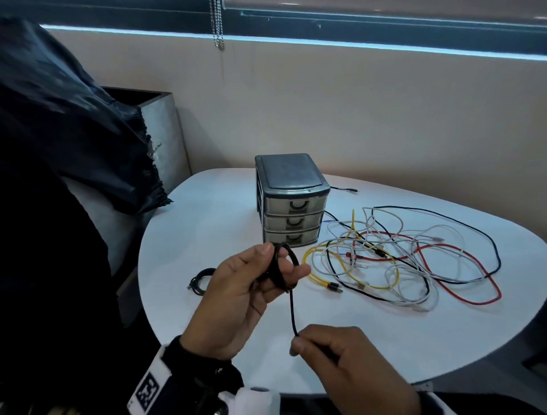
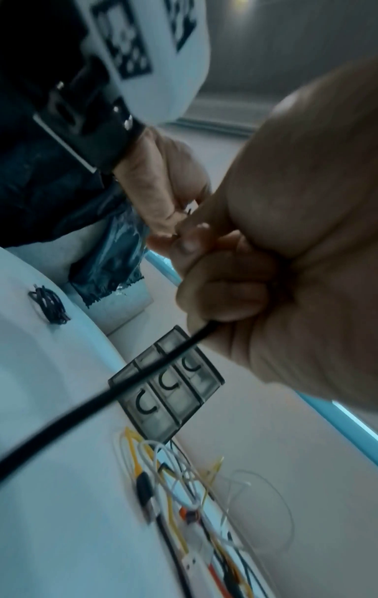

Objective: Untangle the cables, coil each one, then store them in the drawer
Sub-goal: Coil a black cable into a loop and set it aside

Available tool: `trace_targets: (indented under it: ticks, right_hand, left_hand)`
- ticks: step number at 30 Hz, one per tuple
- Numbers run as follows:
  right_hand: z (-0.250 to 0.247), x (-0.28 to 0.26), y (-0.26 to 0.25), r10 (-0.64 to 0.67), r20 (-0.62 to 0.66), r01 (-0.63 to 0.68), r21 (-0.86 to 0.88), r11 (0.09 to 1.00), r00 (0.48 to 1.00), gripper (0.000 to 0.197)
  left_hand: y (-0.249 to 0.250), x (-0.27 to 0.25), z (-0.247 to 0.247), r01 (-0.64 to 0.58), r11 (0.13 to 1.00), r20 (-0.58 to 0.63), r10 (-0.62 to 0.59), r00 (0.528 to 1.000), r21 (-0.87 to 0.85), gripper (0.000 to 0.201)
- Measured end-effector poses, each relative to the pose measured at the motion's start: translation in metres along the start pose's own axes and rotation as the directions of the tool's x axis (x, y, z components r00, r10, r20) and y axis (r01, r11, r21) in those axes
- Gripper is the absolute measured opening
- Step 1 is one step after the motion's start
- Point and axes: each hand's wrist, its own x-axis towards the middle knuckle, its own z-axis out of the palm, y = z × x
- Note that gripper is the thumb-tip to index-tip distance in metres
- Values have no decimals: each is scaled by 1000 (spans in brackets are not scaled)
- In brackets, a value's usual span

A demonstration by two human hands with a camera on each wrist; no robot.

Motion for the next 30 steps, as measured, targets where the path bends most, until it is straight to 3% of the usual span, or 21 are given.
trace_targets:
  ticks: [3,5,7,9,10,12,14,16,17,19,20,22,23,26,28,30]
  right_hand:
    - [-8,-5,-14,10,68,-7,-37,999,998,16]
    - [-18,-7,-25,20,115,-15,-47,999,993,13]
    - [-30,-7,-36,-25,127,32,-51,998,992,10]
    - [-47,-6,-46,-78,57,76,29,997,995,11]
    - [-57,-5,-48,-83,-27,86,87,993,996,13]
    - [-76,-1,-44,-22,-221,68,201,977,975,19]
    - [-83,7,-32,97,-294,10,342,940,951,19]
    - [-71,14,-20,152,-273,-25,418,908,950,19]
    - [-59,16,-15,149,-260,-31,408,912,954,19]
    - [-30,14,-7,105,-184,-37,339,940,977,23]
    - [-17,10,-5,81,-108,-47,288,956,991,22]
    - [0,2,-7,57,74,-69,176,982,996,17]
    - [0,-1,-10,59,144,-77,126,989,988,18]
    - [-21,-6,-33,23,242,-51,113,992,970,18]
    - [-39,-7,-44,-20,201,-16,178,984,979,15]
    - [-52,-1,-40,-42,35,32,249,968,999,18]
  left_hand:
    - [-7,-1,-5,-60,982,36,55,998,181,32]
    - [-13,-4,-4,-124,920,100,93,991,371,30]
    - [-20,-7,-5,-270,727,201,183,962,631,20]
    - [-27,-10,-6,-377,504,342,165,925,777,26]
    - [-30,-12,-6,-380,500,378,110,919,778,30]
    - [-29,-20,-4,-245,713,388,-41,921,657,35]
    - [-22,-29,1,-70,904,447,-140,883,421,36]
    - [-13,-33,9,-1,982,500,-96,861,189,41]
    - [-10,-31,10,6,998,473,-37,880,67,42]
    - [-3,-22,8,-95,994,316,107,943,-53,37]
    - [-2,-17,3,-177,984,229,173,958,-5,31]
    - [-2,-9,-9,-308,916,118,287,951,258,23]
    - [-3,-7,-17,-334,836,102,323,941,434,27]
    - [-13,-10,-36,-303,503,174,288,942,809,34]
    - [-22,-17,-40,-308,369,255,186,949,877,34]
    - [-32,-25,-32,-326,422,323,80,943,846,32]
